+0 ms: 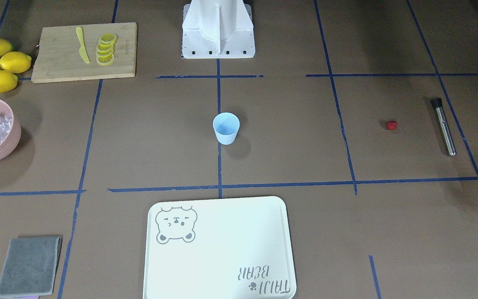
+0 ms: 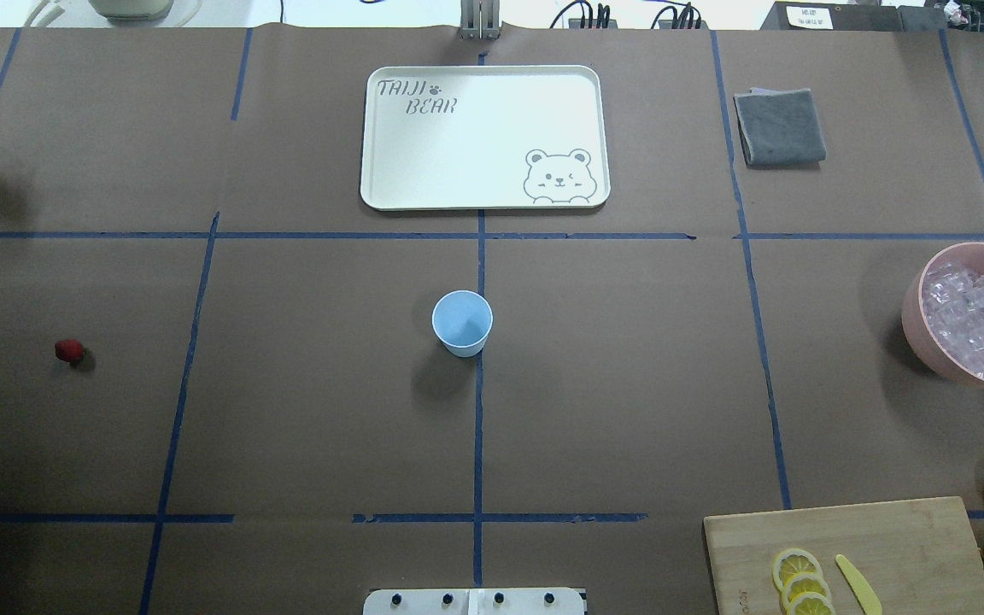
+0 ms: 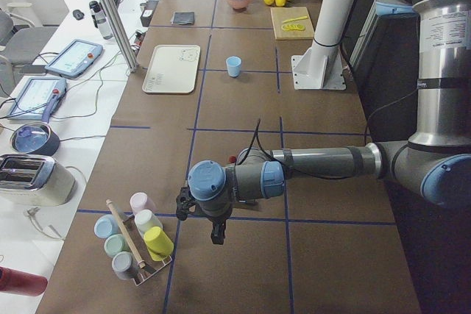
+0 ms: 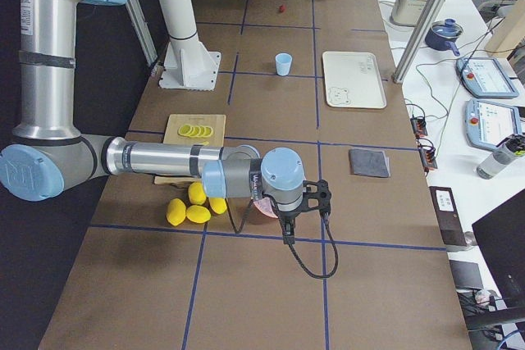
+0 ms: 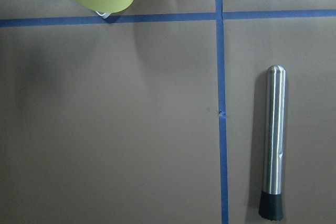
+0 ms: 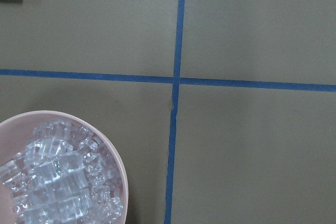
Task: Mash ice and strawberries in cup
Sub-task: 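Lower the right gripper over the pink bowl of ice cubes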
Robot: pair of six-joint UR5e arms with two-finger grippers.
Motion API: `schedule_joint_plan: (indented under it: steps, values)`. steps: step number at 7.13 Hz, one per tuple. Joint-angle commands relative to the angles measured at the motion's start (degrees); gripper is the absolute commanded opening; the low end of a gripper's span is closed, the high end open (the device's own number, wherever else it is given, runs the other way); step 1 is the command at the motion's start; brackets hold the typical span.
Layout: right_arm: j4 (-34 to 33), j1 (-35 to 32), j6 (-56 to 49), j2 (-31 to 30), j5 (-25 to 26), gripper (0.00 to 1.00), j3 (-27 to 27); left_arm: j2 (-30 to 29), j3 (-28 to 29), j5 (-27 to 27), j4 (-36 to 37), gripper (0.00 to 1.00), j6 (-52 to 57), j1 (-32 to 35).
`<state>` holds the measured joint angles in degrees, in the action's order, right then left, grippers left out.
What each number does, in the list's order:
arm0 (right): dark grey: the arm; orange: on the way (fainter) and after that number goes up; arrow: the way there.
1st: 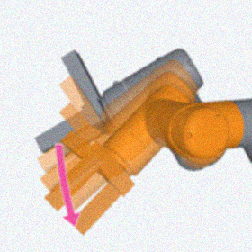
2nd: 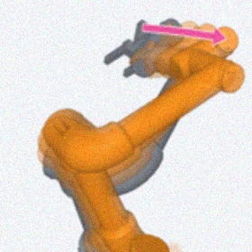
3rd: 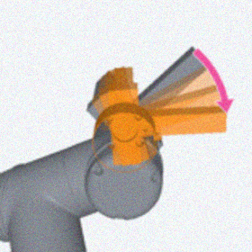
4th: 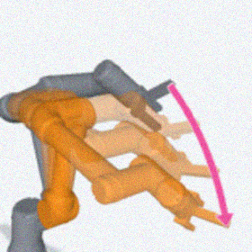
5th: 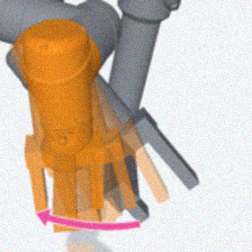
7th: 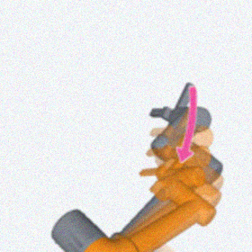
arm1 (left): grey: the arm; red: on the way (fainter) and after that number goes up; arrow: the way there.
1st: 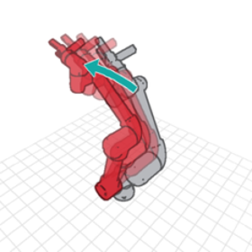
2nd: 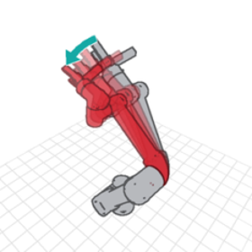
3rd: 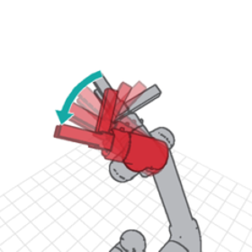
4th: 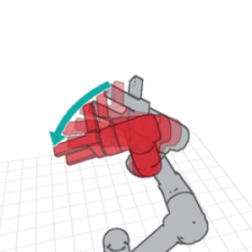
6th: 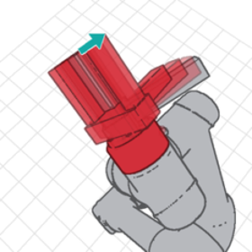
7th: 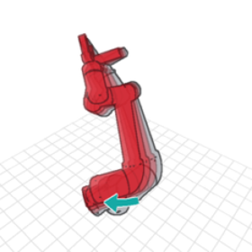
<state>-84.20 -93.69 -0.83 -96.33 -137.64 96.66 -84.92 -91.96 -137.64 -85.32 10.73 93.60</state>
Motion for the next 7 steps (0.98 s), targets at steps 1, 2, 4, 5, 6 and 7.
schedule_joint_plan:
  steps: [1, 2, 4, 5, 6, 7]
  values:
    - [0.0, 0.0, 0.6, 0.0, 0.2, 1.0, 0.3, -0.1, -0.1, 0.0, 0.0, 1.0, 0.0, 0.0]
    - [0.0, 0.0, 0.6, 0.0, 0.3, 1.0, 0.4, -0.1, -0.2, 0.0, 0.0, 1.0, 0.0, 0.0]
    - [0.0, 0.0, 0.6, 0.3, 1.3, 1.0, 0.5, -0.2, -1.1, -0.1, -0.1, 1.0, 0.2, 0.0]
    - [0.0, 0.0, 0.6, 0.5, 1.5, 1.0, 0.5, -0.2, -2.0, -0.1, -0.5, 1.0, 0.3, 0.0]
    - [0.0, 0.0, 0.7, 0.4, 1.5, 1.0, 1.2, -0.2, -2.1, 0.0, -1.9, 1.0, 0.1, 0.0]
    - [0.0, 0.2, 0.7, 0.7, 1.4, 1.0, 1.9, -0.3, -2.2, 0.0, -2.7, 1.0, 0.0, 0.0]
